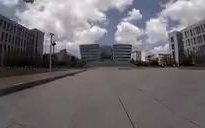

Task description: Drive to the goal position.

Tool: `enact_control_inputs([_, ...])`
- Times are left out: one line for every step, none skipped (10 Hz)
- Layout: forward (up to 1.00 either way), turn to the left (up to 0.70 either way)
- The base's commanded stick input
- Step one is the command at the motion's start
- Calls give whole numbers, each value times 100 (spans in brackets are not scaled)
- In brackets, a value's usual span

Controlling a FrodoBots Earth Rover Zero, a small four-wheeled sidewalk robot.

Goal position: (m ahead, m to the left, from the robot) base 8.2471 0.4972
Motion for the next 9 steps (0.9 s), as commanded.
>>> enact_control_inputs([70, 0])
enact_control_inputs([70, 0])
enact_control_inputs([70, 0])
enact_control_inputs([70, 0])
enact_control_inputs([70, 0])
enact_control_inputs([70, 0])
enact_control_inputs([70, 0])
enact_control_inputs([70, 0])
enact_control_inputs([70, 0])
